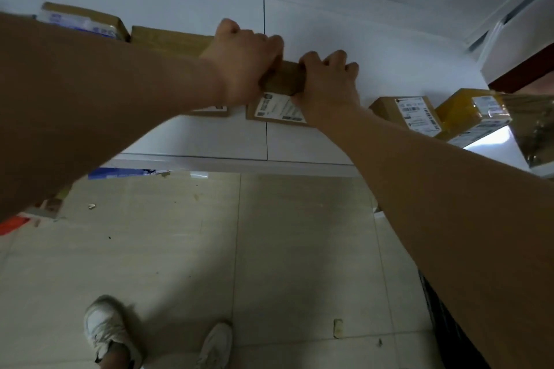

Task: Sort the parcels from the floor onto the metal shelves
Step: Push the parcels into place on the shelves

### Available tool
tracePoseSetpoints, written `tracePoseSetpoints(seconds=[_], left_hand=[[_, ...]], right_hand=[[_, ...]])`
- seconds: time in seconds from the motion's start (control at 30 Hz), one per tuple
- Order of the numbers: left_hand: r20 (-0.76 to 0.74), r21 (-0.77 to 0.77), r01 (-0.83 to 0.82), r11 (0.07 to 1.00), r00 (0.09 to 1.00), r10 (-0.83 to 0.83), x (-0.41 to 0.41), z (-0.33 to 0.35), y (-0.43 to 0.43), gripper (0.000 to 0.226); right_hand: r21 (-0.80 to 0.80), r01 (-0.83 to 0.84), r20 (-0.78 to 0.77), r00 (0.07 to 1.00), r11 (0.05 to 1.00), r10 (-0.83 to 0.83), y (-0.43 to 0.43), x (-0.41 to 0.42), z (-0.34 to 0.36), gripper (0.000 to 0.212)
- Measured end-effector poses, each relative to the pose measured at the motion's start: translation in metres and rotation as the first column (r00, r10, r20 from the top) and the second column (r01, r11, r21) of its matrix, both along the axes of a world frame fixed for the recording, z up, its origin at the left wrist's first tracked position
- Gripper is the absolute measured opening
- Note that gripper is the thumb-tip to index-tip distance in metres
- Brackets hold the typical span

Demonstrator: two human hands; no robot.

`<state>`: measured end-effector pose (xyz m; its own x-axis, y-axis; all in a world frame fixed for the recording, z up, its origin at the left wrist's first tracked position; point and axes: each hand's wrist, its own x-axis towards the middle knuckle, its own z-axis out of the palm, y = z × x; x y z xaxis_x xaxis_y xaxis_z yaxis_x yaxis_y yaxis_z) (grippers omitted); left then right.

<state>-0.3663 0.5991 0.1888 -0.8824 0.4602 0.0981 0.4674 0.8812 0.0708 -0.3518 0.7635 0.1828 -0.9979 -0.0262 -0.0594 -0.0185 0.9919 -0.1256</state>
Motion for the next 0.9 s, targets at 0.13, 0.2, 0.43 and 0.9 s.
tracePoseSetpoints(seconds=[0.13,0.2,0.43,0.9], left_hand=[[0.033,-0.035,-0.03,0.999,0.999,0.031,-0.006,0.001,-0.026,0.032],[0.027,-0.042,-0.037,0.998,0.999,0.038,-0.006,-0.001,-0.032,0.033],[0.086,-0.032,-0.061,0.998,0.994,0.063,0.002,0.0,-0.035,0.031],[-0.099,-0.151,0.174,0.973,0.977,-0.19,0.038,-0.003,0.056,0.056]], right_hand=[[-0.001,-0.032,-0.017,0.999,0.999,0.032,-0.029,-0.008,-0.002,0.045],[-0.005,-0.033,-0.016,0.999,0.999,0.033,-0.036,-0.009,-0.002,0.047],[-0.052,-0.037,-0.024,0.999,0.998,0.036,-0.04,-0.003,-0.003,0.055],[-0.041,0.186,-0.075,0.979,0.982,-0.189,0.044,0.037,-0.014,0.055]])
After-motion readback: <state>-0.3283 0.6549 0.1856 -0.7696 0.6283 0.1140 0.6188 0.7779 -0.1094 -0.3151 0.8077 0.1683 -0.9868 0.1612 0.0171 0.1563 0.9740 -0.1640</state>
